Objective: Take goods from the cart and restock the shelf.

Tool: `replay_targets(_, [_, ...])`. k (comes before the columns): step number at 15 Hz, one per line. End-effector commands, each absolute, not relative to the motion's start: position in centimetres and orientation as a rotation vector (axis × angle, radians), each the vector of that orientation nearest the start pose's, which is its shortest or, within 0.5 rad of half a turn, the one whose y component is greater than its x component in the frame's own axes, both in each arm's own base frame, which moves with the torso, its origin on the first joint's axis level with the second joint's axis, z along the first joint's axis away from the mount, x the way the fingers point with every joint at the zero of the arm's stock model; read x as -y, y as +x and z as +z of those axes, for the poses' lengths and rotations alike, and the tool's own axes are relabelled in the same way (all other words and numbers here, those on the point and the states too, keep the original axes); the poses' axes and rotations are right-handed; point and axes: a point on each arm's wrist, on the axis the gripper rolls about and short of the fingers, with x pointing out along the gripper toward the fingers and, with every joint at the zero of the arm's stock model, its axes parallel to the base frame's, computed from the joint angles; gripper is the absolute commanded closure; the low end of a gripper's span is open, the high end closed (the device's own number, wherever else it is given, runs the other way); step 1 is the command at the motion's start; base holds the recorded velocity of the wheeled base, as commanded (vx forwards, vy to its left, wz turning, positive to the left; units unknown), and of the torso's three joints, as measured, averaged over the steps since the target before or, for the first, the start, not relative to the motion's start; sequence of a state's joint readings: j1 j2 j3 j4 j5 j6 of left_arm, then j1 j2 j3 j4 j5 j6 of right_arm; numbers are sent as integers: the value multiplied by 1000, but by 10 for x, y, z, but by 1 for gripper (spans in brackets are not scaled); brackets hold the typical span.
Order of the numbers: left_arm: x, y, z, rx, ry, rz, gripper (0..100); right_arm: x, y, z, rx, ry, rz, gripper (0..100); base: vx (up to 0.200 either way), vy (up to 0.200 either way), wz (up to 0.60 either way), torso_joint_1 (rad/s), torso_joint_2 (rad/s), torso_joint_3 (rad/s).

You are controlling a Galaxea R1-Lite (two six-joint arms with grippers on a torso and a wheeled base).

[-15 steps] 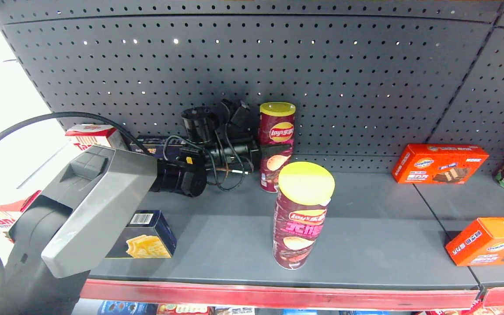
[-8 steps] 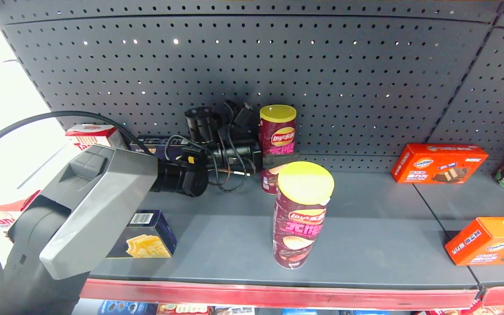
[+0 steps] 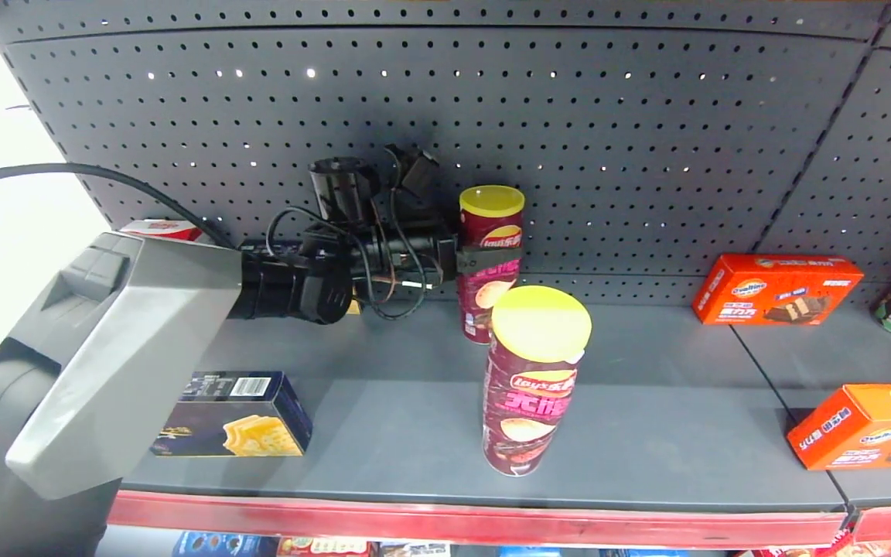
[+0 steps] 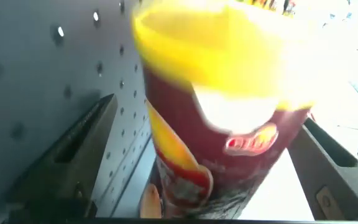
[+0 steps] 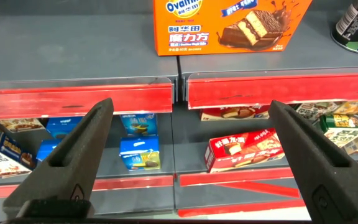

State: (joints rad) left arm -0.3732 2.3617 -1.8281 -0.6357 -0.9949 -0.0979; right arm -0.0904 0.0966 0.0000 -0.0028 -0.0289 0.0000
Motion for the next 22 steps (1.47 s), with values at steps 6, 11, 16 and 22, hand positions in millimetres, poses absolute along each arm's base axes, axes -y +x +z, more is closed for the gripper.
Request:
replay_targets(6, [175,428,217,33,93,-1339,0,-1,-15,78,-95,3,-120,0,0,0,0,0,0,0])
replay_targets(11, [167,410,236,48,122,-1297,0,-1,-15,78,-95,3,-120,0,0,0,0,0,0,0])
replay_targets(16, [161,398,228,7,334,-1188,0,-1,-15,78,-95,3,-120,0,0,0,0,0,0,0])
replay_targets(22, [165,397,216,-10,456,-1059,0,-1,-15,78,-95,4,-120,0,0,0,0,0,0,0])
